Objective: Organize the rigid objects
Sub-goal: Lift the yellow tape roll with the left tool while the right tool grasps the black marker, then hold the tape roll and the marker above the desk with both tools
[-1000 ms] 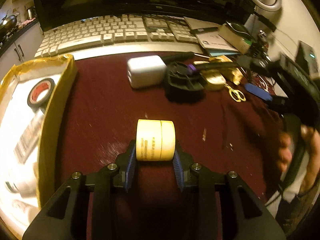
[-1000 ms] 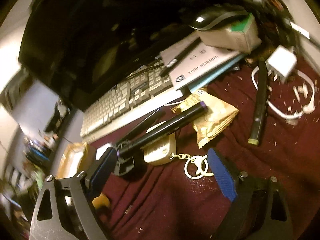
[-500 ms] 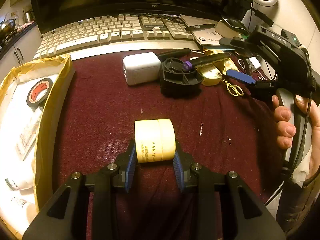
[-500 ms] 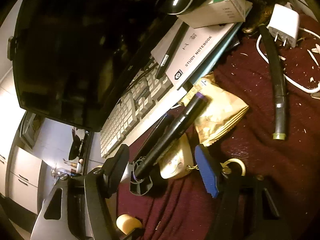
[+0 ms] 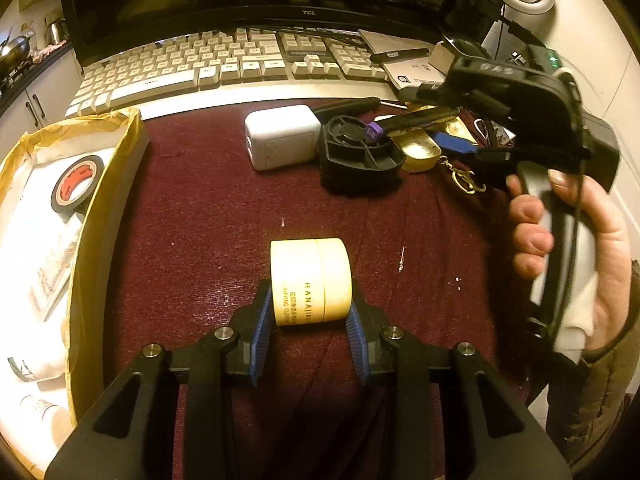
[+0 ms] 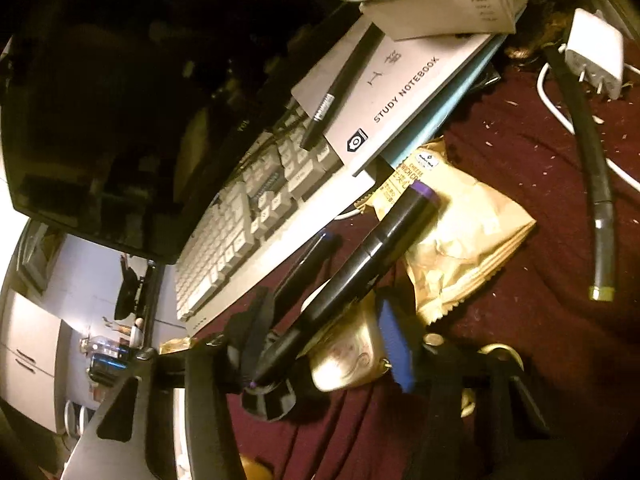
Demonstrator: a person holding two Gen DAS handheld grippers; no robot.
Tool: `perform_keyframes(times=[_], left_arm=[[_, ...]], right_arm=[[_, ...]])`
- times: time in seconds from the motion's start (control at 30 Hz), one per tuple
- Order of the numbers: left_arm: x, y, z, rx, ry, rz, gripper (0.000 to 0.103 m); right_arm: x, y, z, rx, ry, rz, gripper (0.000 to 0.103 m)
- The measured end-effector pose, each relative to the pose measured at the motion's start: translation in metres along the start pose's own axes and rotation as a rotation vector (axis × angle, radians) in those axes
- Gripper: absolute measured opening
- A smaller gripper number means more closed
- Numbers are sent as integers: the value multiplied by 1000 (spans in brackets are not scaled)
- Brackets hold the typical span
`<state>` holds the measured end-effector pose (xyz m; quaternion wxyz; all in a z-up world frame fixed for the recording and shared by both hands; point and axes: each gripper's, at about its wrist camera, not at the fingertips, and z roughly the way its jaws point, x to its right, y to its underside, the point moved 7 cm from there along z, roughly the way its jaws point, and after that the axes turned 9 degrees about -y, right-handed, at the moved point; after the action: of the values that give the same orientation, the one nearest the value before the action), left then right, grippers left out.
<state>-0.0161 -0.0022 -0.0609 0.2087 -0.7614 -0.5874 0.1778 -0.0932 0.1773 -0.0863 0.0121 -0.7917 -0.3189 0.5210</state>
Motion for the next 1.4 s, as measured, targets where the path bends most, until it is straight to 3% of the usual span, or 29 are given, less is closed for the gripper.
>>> perform_keyframes(times=[0.07, 0.27, 0.43, 0.73, 1.4], left_arm=[[0, 0, 0, 0, 6, -5, 32], [-1, 1, -1, -1, 17, -14, 32], [-3, 2, -5, 6, 21, -23, 32], [-5, -1, -3, 10, 9, -24, 32], [-7, -7, -4, 50, -4, -65, 32]], right_arm=[[1, -2, 2, 4, -5, -2, 28], [-5, -5, -15, 48, -78, -18, 13], [-19, 1, -32, 35, -82, -106, 13], [-54, 40, -49, 2, 47, -411, 13], [-55, 77, -28, -65, 112, -519, 13]])
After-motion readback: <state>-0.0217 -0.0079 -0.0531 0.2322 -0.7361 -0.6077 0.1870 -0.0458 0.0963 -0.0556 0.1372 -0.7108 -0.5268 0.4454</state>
